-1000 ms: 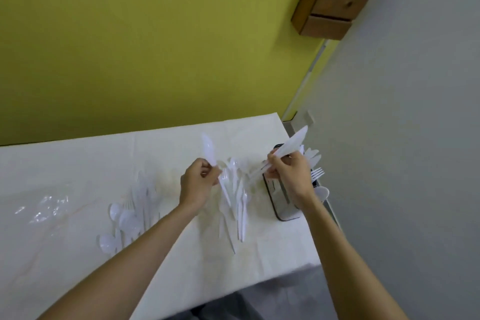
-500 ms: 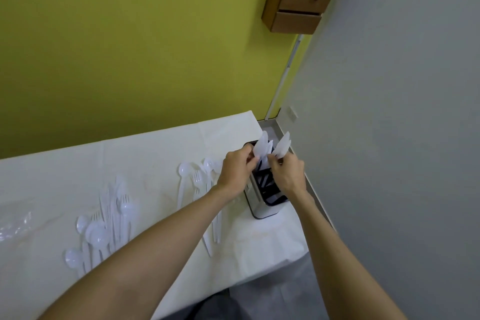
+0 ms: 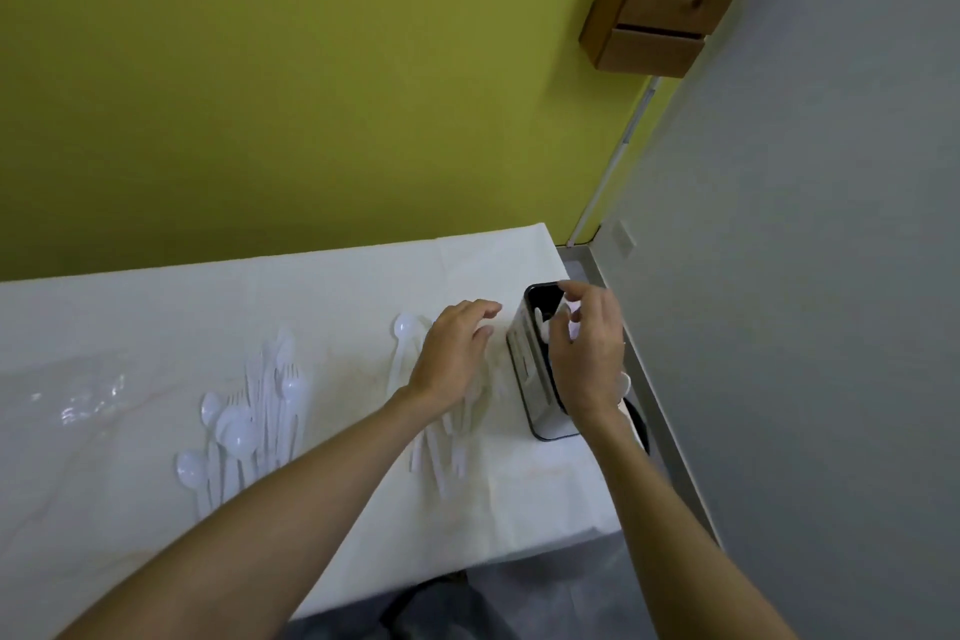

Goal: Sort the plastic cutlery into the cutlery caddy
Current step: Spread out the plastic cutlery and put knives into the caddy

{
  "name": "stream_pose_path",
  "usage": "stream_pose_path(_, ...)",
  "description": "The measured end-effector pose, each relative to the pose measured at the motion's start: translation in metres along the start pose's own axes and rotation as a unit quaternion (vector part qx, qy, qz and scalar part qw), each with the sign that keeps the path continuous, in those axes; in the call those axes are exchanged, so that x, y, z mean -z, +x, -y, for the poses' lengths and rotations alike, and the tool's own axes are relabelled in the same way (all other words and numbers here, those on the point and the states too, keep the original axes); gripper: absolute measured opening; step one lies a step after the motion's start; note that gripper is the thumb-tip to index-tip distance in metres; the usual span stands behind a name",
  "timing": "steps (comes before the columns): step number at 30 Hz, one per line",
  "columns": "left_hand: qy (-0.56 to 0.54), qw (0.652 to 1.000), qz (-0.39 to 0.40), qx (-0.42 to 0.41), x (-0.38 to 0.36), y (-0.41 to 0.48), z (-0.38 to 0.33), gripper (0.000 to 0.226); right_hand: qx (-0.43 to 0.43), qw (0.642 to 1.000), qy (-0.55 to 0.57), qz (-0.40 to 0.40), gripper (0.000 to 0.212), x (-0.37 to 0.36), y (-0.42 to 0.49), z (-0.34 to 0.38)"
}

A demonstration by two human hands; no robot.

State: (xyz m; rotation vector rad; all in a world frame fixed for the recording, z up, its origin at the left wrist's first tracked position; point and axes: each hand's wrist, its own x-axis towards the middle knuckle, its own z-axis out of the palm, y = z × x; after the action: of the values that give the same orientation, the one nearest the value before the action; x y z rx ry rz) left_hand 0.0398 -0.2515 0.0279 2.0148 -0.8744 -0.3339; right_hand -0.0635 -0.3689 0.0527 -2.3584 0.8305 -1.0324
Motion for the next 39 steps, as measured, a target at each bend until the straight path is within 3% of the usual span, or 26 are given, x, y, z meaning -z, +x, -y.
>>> stream_pose_path(4, 0.046, 0.996, -0.048, 0.057, 0.038, -0.030, 0.046, 0.028, 0.059, 0.994, 0.014, 0.089, 0.037, -0.036, -0.020, 0.030)
stream_pose_path(8, 0.075, 0.985, -0.079, 0.131, 0.080, -0.083, 0.105, 0.029, 0.120, 0.967, -0.001, 0.222, 0.038, -0.080, -0.060, 0.063)
stream_pose_path(10, 0.092, 0.978, -0.101, 0.157, 0.096, -0.114, 0.126, 0.030, 0.135, 0.942, 0.015, 0.307, 0.034, -0.099, -0.082, 0.077)
stream_pose_path(13, 0.174, 0.956, -0.119, 0.206, 0.117, -0.162, 0.160, 0.034, 0.232, 0.874, -0.010, 0.426, 0.036, -0.132, -0.117, 0.097)
stream_pose_path(15, 0.223, 0.945, -0.093, 0.223, 0.124, -0.187, 0.177, 0.043, 0.266, 0.834, -0.020, 0.482, 0.043, -0.148, -0.136, 0.108)
stream_pose_path(18, 0.246, 0.943, -0.011, 0.225, 0.127, -0.206, 0.192, 0.063, 0.260, 0.805, -0.030, 0.533, 0.051, -0.163, -0.155, 0.116)
stream_pose_path(24, 0.203, 0.955, 0.058, 0.209, 0.121, -0.186, 0.193, 0.074, 0.271, 0.821, -0.049, 0.499, 0.055, -0.164, -0.157, 0.095)
stream_pose_path(29, 0.188, 0.957, 0.071, 0.208, 0.113, -0.164, 0.194, 0.071, 0.241, 0.854, -0.034, 0.460, 0.039, -0.157, -0.143, 0.085)
stream_pose_path(35, 0.230, 0.947, -0.096, 0.202, 0.110, -0.171, 0.188, 0.039, -0.014, 0.904, -0.022, 0.427, 0.016, -0.171, -0.141, 0.100)
stream_pose_path(39, 0.247, 0.938, -0.105, 0.219, 0.113, -0.165, 0.181, 0.022, -0.152, 0.911, 0.015, 0.382, 0.010, -0.173, -0.132, 0.105)
